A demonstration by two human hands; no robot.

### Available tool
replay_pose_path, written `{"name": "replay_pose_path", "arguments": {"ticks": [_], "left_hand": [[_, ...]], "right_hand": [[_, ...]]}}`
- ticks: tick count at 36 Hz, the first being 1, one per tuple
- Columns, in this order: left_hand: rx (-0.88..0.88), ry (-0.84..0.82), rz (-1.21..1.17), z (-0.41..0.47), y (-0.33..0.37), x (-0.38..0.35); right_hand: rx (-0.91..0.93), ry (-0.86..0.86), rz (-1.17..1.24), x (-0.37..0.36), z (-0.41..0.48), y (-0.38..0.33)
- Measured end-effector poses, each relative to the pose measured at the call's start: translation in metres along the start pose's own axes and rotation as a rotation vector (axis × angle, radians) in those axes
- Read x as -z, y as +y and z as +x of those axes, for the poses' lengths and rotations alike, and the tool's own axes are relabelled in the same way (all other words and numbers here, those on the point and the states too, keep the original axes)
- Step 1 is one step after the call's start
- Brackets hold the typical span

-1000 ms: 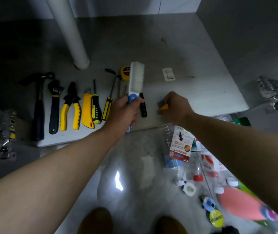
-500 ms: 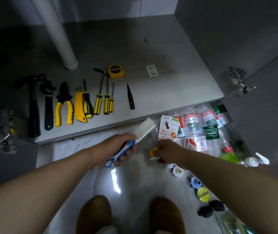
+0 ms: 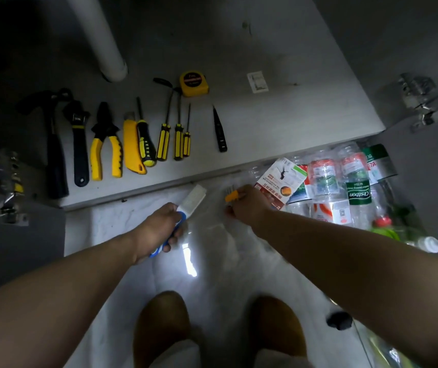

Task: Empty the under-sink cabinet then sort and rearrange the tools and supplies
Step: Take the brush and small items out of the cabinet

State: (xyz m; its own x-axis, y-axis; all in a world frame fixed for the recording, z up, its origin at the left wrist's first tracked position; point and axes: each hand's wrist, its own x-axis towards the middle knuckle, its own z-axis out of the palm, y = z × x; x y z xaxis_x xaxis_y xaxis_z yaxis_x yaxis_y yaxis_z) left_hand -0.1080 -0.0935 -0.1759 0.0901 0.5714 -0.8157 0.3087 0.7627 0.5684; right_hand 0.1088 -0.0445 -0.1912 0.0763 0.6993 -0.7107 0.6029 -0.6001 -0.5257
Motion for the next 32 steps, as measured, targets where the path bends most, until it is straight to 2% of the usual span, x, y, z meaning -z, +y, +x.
{"name": "replay_pose_path", "arguments": {"ticks": [5,9,16,27,30,32], "left_hand": [[-0.051,-0.031,0.049,-0.003,0.005,-0.005],[-0.073,-0.046,0.051,-0.006,0.01,-0.012],[-0.099,-0.075,0.102,-0.006,0.024,-0.026],[0.03,-0.202,0.162,0.0,0.017,-0.056],[0.071,-0.224,0.135,0.002,0.015,-0.067],[0.084,-0.228,0.104,0.002,0.016,-0.074]], "right_hand": [[0.009,0.061,0.065,-0.003,0.0,0.002],[0.068,0.033,0.167,0.001,-0.011,0.009],[0.217,0.146,-0.092,0.009,-0.035,0.023],[0.128,0.222,-0.123,0.032,-0.051,0.047],[0.246,0.247,-0.179,0.034,-0.055,0.051],[0.298,0.165,-0.248,0.033,-0.056,0.053]]}}
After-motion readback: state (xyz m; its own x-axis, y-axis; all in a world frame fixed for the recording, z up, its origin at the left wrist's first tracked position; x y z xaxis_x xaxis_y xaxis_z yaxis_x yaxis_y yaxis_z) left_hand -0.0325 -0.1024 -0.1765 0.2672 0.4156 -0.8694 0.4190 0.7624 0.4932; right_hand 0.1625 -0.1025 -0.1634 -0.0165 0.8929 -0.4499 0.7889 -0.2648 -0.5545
